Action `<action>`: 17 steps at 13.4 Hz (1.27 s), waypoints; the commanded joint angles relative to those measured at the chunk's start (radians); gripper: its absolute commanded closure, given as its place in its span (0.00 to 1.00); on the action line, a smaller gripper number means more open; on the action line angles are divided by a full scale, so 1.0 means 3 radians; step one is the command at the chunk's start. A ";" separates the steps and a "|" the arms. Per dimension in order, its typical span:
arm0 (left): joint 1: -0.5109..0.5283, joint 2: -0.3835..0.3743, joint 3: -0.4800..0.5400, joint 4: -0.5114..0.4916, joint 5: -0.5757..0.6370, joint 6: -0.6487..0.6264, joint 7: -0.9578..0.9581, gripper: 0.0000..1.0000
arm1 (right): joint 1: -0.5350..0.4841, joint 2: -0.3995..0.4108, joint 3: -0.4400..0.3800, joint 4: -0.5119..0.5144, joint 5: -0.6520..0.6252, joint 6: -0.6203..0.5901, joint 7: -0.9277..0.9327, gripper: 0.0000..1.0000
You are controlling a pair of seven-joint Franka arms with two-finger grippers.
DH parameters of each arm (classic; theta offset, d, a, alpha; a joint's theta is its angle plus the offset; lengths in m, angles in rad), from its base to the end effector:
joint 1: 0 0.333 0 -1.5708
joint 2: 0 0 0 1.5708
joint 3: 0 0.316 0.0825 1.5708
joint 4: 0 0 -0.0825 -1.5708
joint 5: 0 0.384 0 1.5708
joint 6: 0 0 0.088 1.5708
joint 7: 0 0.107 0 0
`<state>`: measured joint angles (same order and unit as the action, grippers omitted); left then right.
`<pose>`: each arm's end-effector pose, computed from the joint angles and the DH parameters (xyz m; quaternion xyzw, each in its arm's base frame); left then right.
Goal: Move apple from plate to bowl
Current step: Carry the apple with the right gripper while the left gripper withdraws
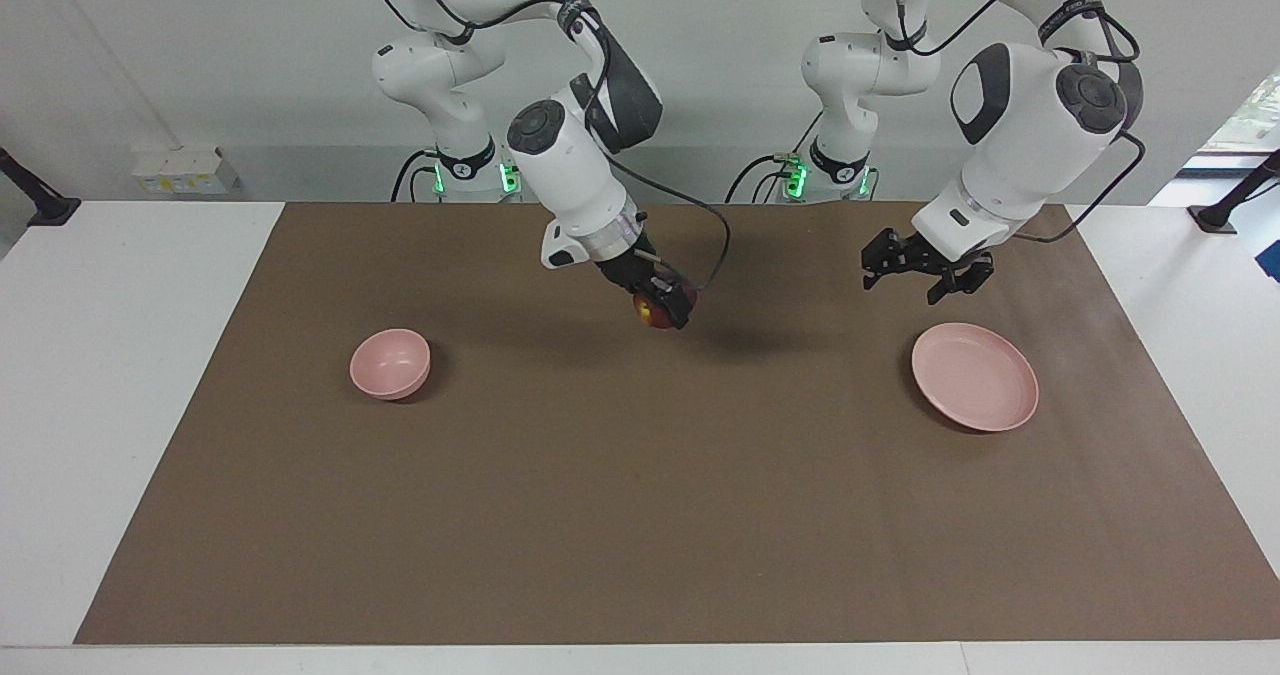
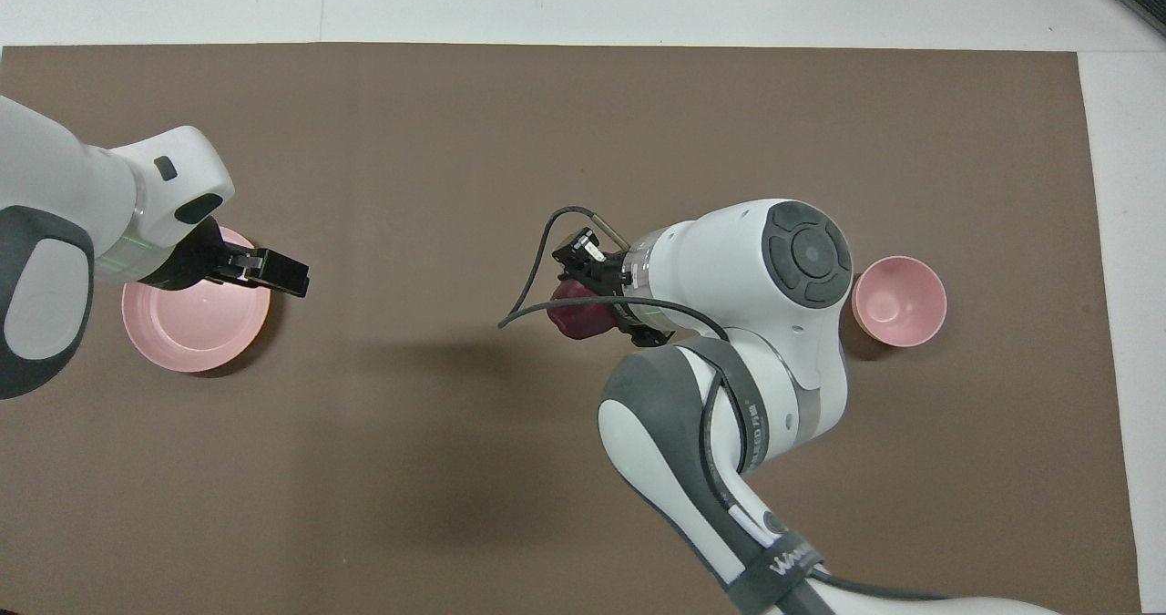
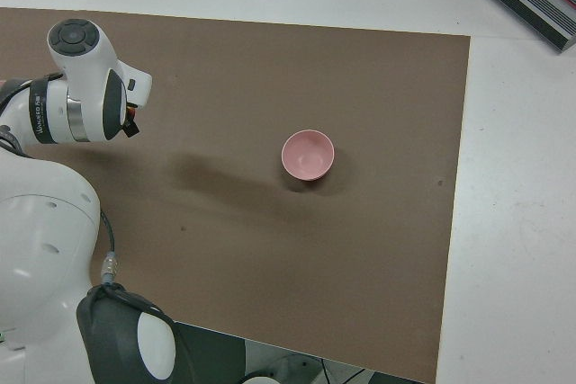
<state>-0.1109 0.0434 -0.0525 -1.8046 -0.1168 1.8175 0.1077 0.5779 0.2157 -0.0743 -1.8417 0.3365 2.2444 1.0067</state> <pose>0.5638 -0.1022 0.5103 0.9910 -0.1199 -0.0168 0.0571 0.5488 0.3162 0.4302 -0.9293 0.3319 0.0230 0.1601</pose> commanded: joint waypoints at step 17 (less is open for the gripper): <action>0.0481 -0.0124 0.0027 0.1179 0.0430 -0.1047 -0.0037 0.00 | -0.1650 -0.0111 0.0023 -0.0299 -0.1040 -0.0507 -0.2971 1.00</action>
<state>-0.0009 0.0227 -0.0363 -1.4350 0.0028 1.5205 0.1047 0.1118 0.1781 -0.0803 -1.9228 0.0456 2.0780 0.1689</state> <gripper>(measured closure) 0.000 0.286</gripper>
